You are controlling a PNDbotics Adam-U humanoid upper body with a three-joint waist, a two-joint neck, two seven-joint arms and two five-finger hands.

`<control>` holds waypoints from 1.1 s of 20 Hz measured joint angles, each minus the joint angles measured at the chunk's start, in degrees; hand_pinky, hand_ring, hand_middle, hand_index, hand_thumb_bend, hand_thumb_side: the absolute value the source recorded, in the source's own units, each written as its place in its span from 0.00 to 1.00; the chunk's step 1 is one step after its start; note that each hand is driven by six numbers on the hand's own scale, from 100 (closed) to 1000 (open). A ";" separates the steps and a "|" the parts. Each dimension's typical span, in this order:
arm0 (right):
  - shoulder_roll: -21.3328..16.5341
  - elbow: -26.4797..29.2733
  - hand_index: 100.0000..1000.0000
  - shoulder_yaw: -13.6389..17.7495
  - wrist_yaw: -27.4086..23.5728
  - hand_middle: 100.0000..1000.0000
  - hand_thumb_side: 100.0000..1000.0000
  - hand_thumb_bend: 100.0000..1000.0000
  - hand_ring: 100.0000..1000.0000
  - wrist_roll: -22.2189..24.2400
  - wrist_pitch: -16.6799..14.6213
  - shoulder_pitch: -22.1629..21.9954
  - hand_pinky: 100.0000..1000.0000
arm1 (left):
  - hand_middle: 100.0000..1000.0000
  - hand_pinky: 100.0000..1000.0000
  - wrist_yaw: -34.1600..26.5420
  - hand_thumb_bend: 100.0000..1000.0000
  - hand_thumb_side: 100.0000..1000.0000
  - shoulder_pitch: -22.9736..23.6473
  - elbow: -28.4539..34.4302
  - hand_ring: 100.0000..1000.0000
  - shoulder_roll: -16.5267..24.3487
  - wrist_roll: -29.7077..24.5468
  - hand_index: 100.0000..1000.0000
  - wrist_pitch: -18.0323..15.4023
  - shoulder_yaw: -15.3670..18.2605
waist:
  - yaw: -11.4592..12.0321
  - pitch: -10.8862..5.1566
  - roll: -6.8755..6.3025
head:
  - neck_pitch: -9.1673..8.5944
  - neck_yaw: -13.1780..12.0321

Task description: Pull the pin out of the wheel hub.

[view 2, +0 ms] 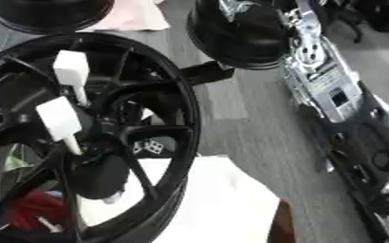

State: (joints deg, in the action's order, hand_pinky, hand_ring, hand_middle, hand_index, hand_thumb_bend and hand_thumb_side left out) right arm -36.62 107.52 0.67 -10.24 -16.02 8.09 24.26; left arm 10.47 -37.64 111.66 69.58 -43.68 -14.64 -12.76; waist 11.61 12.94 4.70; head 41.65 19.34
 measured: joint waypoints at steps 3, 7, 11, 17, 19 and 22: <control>0.00 -0.02 0.58 -0.36 0.00 0.49 0.00 0.34 0.60 0.46 0.06 0.30 0.66 | 0.75 0.85 0.65 0.22 0.73 -3.90 -1.64 0.80 -2.57 -2.19 0.85 -0.33 -2.46 | -0.41 -0.05 0.02 | 0.00 -0.54; 0.00 -0.05 0.58 -0.58 0.00 0.49 0.00 0.34 0.60 0.76 0.18 0.44 0.66 | 0.75 0.85 1.14 0.22 0.73 -9.83 -5.39 0.80 -6.44 -4.86 0.85 -0.45 -5.70 | -0.40 -0.13 0.08 | 0.00 -1.18; 0.00 -0.27 0.58 -0.69 -0.01 0.49 0.00 0.34 0.60 1.00 0.15 0.46 0.66 | 0.75 0.85 1.30 0.21 0.74 -13.87 -9.10 0.79 -9.77 -5.71 0.85 0.06 -7.98 | -0.47 -0.15 0.32 | 0.00 -1.88; 0.00 -0.38 0.58 -0.72 -0.02 0.49 0.00 0.34 0.60 1.14 0.21 0.67 0.66 | 0.75 0.85 1.43 0.21 0.74 -17.06 -12.78 0.79 -12.61 -5.65 0.85 0.00 -9.07 | -0.58 -0.15 0.37 | -0.04 -2.07; 0.00 -0.39 0.58 -0.73 -0.02 0.49 0.00 0.34 0.60 1.16 0.21 0.73 0.66 | 0.74 0.85 1.42 0.19 0.73 -17.42 -13.42 0.79 -12.94 -5.54 0.85 -0.11 -9.18 | -0.62 -0.15 0.37 | -0.10 -2.03; 0.00 -0.39 0.58 -0.88 -0.02 0.49 0.00 0.34 0.60 1.24 0.19 0.93 0.66 | 0.75 0.85 0.47 0.20 0.74 -20.21 -14.62 0.79 -14.03 -5.26 0.86 -0.39 -8.60 | -0.97 -0.16 0.25 | -0.58 -1.52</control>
State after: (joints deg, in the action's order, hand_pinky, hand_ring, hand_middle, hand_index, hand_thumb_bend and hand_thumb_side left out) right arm -36.62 107.13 -0.22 -10.26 -14.78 8.29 25.19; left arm 10.95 -57.85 97.04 55.55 -48.95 -15.03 -21.36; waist 10.64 12.78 4.95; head 41.07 17.82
